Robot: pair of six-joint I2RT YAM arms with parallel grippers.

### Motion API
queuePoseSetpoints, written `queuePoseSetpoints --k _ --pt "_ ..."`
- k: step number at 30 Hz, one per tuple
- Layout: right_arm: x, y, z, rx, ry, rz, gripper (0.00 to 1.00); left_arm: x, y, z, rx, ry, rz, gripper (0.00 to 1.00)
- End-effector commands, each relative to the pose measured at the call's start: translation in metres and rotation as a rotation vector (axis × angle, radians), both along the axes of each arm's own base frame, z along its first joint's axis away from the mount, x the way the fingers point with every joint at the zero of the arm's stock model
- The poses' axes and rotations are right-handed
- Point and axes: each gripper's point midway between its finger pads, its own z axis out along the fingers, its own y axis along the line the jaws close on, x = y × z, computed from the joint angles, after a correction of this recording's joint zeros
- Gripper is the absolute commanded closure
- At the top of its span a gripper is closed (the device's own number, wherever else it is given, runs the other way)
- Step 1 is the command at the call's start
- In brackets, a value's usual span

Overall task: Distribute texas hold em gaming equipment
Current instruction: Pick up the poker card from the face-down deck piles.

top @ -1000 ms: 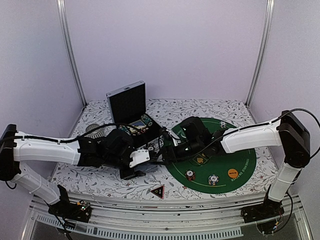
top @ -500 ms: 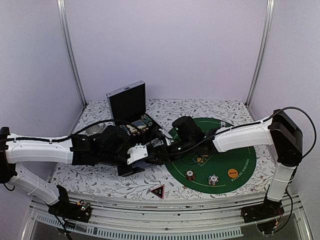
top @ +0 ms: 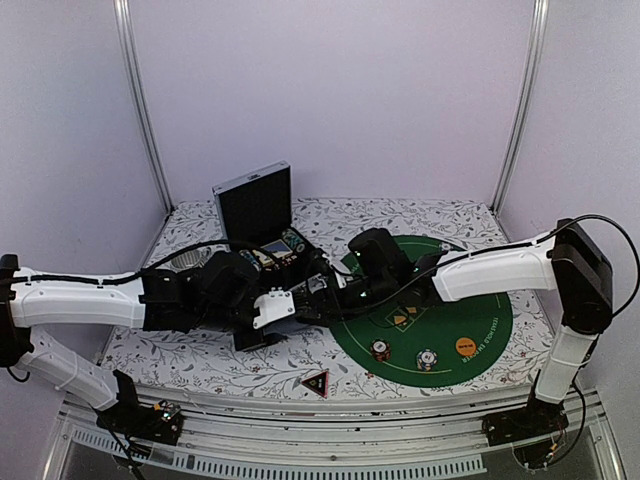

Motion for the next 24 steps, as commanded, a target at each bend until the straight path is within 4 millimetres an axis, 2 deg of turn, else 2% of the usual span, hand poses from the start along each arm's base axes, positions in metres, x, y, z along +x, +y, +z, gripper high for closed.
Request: queuePoseSetpoints --k 1,7,12,21,24 --pt "-0.006 -0.003 0.013 0.009 0.001 0.036 0.38 0.000 -0.001 0.002 0.003 -0.022 -0.004 0.42" --pt "-0.007 -0.002 0.025 0.026 -0.008 0.041 0.59 -0.001 0.001 -0.009 0.029 -0.010 -0.006 0.41" --pt "-0.006 -0.004 0.027 0.006 -0.010 0.030 0.70 0.000 0.001 -0.012 0.039 -0.008 -0.007 0.42" --pt "-0.006 -0.009 0.031 -0.010 -0.014 0.021 0.68 0.001 0.002 -0.013 0.046 -0.013 -0.007 0.42" --pt "-0.007 -0.010 0.032 -0.012 -0.011 0.019 0.76 0.001 0.002 -0.013 0.047 -0.014 -0.008 0.41"
